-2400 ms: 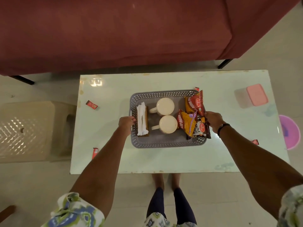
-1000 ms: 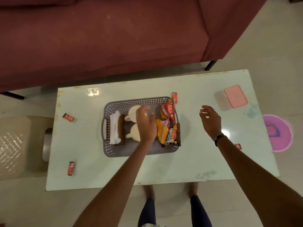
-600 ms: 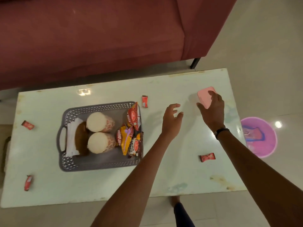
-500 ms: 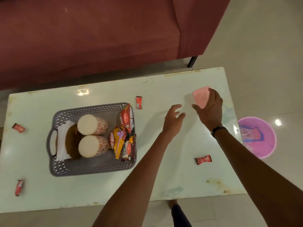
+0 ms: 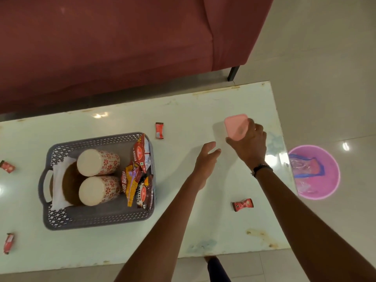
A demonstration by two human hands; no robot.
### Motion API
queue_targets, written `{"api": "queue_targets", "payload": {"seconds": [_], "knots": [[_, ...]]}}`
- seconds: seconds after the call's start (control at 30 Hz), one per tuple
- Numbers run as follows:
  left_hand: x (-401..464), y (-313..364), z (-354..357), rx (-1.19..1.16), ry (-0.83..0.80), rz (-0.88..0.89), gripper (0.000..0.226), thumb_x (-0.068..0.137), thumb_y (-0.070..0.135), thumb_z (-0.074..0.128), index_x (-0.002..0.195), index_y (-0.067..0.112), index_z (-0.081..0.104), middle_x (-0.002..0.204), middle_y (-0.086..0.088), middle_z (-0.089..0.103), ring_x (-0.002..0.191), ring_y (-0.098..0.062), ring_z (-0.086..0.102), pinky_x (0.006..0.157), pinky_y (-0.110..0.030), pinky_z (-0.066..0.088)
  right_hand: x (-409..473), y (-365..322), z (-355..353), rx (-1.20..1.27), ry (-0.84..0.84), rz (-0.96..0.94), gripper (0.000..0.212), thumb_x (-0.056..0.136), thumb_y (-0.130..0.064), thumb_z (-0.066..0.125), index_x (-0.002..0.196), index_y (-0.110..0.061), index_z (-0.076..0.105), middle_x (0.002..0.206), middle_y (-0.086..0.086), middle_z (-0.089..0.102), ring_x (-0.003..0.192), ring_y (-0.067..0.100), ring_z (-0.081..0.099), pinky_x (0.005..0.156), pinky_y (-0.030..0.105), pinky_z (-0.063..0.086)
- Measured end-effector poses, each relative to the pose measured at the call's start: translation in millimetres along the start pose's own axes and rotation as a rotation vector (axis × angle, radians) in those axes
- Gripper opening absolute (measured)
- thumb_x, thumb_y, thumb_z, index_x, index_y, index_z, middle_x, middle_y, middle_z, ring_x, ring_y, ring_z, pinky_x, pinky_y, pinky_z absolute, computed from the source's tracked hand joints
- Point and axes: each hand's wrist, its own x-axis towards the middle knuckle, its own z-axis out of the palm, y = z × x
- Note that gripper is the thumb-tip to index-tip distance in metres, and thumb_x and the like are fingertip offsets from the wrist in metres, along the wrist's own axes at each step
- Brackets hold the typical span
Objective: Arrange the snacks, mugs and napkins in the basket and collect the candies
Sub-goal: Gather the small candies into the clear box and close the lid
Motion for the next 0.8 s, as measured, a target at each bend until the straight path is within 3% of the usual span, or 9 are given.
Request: {"api": "queue_targets", "payload": {"seconds": [0.2,0.4,0.53,0.63,0.73,0.8], "knots": [[-7.7,-3.1,-1.5,-0.295,-0.039,-0.064,0.059,0.089,0.051,0.047,0.138,0.022,0.037,0.145,-0.003,0.042,0.128,-0.025,0.045,0.103,-0.042,0.041,-39.8,-19.4,-2.0,0.149,-0.081,0.046,0.090,0.064,-0.053,0.076,0.138,-0.020,0.036,0.131,0.011,0.049,0.118,0.030,0.049,0.088,0.041,0.050],[-11.5,8.5,-8.3,-0.490,-0.114,-0.051,0.065,0.087,0.063,0.033,0.134,0.020,0.048,0.128,-0.009,0.061,0.112,-0.023,0.060,0.091,-0.044,0.051,-63.6,-40.4,-17.9,0.250,-0.168,0.031,0.084,0.066,-0.046,0.078,0.139,-0.027,0.039,0.130,0.007,0.048,0.118,0.023,0.050,0.087,0.033,0.047],[-15.3,8.0,-12.4,-0.501,-0.142,-0.012,0.083,0.072,0.072,0.043,0.134,0.018,0.047,0.128,-0.013,0.060,0.110,-0.024,0.062,0.078,-0.034,0.057,-67.5,-44.1,-24.7,0.416,-0.237,0.085,0.075,0.063,-0.049,0.078,0.130,-0.032,0.049,0.121,0.003,0.056,0.109,0.020,0.057,0.082,0.029,0.050],[-16.5,5.1,-13.7,-0.478,-0.148,-0.004,0.095,0.060,0.077,0.056,0.134,0.018,0.048,0.126,-0.013,0.061,0.109,-0.024,0.063,0.079,-0.035,0.057,-68.6,-43.7,-33.2,0.511,-0.268,0.106,0.067,0.067,-0.038,0.081,0.126,-0.022,0.055,0.105,-0.003,0.058,0.095,0.017,0.058,0.075,0.025,0.050],[-16.8,2.7,-19.1,-0.531,-0.136,-0.046,0.081,0.073,0.071,0.047,0.133,0.017,0.047,0.125,-0.013,0.061,0.108,-0.027,0.063,0.086,-0.040,0.056,-66.9,-36.2,-35.8,0.709,-0.373,0.204,0.069,0.066,-0.031,0.082,0.129,-0.022,0.056,0.113,-0.010,0.062,0.099,0.013,0.063,0.086,0.029,0.054],[-16.6,1.1,-26.1,-0.609,-0.153,-0.098,0.068,0.084,0.066,0.034,0.127,0.016,0.051,0.121,-0.015,0.061,0.104,-0.028,0.064,0.084,-0.040,0.056,-64.2,-32.9,-37.4,0.844,-0.471,0.243,0.063,0.069,-0.028,0.081,0.127,-0.026,0.058,0.122,-0.012,0.063,0.103,0.010,0.064,0.079,0.027,0.057]]}}
